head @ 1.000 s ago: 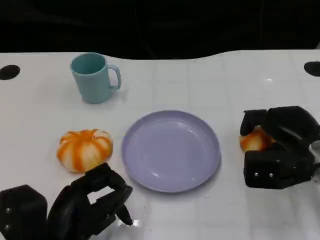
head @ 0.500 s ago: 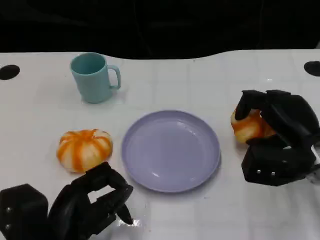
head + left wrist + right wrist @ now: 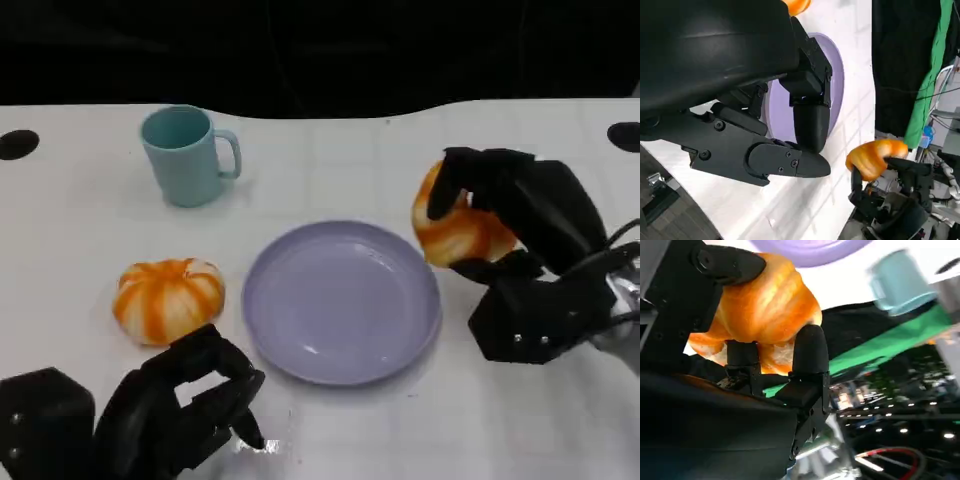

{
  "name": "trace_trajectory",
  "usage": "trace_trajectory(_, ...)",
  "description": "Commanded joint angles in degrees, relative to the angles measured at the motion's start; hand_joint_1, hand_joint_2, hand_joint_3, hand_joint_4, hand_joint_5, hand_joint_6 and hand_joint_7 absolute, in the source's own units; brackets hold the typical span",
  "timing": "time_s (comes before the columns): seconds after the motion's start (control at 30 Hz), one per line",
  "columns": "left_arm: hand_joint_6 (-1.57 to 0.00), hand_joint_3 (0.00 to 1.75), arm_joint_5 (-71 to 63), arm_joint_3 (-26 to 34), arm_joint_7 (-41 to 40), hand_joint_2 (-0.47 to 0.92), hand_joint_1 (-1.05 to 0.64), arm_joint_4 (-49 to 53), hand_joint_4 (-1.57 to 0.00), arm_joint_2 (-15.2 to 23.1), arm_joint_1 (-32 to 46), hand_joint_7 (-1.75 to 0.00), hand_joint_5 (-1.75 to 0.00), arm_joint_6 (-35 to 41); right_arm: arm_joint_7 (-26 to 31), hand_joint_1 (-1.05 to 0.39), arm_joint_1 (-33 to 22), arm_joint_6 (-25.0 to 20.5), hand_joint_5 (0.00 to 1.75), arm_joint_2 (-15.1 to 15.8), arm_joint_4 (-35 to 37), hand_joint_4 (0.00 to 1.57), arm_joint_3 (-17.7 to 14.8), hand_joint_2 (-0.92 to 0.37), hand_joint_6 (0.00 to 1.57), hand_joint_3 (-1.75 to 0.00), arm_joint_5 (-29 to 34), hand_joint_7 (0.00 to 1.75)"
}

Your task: Grasp the bread from the table and place it into the plate.

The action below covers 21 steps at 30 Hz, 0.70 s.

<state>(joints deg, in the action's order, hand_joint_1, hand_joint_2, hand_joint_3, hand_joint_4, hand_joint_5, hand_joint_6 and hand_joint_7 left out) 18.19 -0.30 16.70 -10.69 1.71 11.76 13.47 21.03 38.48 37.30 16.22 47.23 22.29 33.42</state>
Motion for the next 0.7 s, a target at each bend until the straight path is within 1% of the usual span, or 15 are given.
trace_trajectory(0.03,-0.64,0.21,-0.37,0.21,-0.38,0.92,-0.56,0.21,-0.74,0.43,-0.26,-1.56,-1.75,-0.15,-3.36,0.07,-0.29,0.87,1.75,-0.99,-2.14,1.03,-0.6,-0.16,0.8,-1.51,-1.67,1.72)
trace_trajectory(0.17,-0.64,0.21,-0.43,0.15,-0.39,0.92,-0.56,0.08,-0.74,0.51,-0.22,-1.58,-1.75,-0.06,-4.75,0.05,0.01,0.83,1.75,-2.49,-3.26,1.02,-0.16,-0.15,0.8,-1.51,-1.11,1.7)
trace_trajectory(0.37,-0.63,0.21,-0.64,0.04,-0.25,0.92,-0.56,0.44,-0.74,0.47,-0.21,-1.59,-1.75,-0.75,-5.58,0.02,1.23,0.41,1.75,-5.17,-2.82,1.02,0.68,-0.13,0.84,-1.53,-0.39,1.65)
trace_trajectory(0.5,-0.63,0.22,-0.74,-0.12,-0.46,0.92,-0.56,0.2,-0.75,0.37,-0.04,-1.59,-1.75,-0.74,-5.13,0.0,2.75,0.35,1.75,-6.95,-0.81,1.03,1.71,-0.13,0.85,-1.53,1.22,1.65)
trace_trajectory(0.63,-0.62,0.22,-0.73,-0.22,-0.5,0.92,-0.56,-0.03,-0.74,0.4,0.02,-1.59,-1.75,-0.7,-4.03,-0.02,4.1,0.96,1.75,-7.76,2.08,1.03,2.6,-0.13,0.85,-1.51,2.8,1.65)
trace_trajectory(0.7,-0.62,0.22,-0.4,-0.12,-0.47,0.92,-0.56,-0.05,-0.74,0.24,0.01,-1.59,-1.75,-0.57,-4.21,-0.03,4.68,0.58,1.75,-8.23,3.48,1.02,3.07,-0.15,0.83,-1.49,3.13,1.67)
